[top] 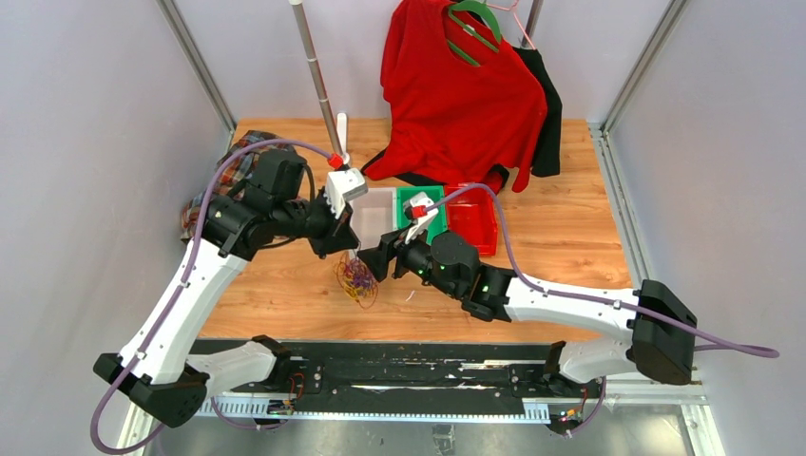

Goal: Untangle the cables

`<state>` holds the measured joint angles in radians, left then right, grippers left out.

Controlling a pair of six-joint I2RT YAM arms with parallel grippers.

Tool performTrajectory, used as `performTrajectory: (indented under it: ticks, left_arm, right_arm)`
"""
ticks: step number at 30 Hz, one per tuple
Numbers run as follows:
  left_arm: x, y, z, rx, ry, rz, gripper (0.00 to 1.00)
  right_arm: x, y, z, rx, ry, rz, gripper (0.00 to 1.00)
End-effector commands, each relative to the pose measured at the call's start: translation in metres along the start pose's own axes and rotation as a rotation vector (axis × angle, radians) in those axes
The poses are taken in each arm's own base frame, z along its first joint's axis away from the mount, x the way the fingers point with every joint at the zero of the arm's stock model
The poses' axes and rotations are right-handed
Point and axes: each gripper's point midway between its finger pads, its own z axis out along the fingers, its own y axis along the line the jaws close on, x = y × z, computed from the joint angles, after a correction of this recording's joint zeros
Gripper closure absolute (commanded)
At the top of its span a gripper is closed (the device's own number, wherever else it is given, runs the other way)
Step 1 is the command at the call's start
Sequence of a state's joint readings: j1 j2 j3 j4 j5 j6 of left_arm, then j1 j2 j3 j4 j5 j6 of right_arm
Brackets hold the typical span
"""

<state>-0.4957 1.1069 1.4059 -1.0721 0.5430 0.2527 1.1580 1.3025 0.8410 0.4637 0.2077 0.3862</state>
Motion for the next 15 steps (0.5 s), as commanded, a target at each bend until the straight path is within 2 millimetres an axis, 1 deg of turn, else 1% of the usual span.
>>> performTrajectory:
  ticks: [1,8,15]
  left_arm:
    - [-0.008,-0.015,-0.006,0.038,-0.041,-0.014,0.99]
    - [-0.011,-0.021,-0.009,0.06,-0.055,-0.03,0.99]
    - [-0.019,-0.027,-0.012,0.087,-0.076,-0.043,0.99]
  right_arm:
    - [-0.021,0.019,0.006,-0.052,-0.061,0.037,0.32]
    - [-0.015,0.014,0.015,-0.021,-0.059,0.043,0.33]
    - [-0.005,0.008,0.025,0.009,-0.055,0.051,0.35]
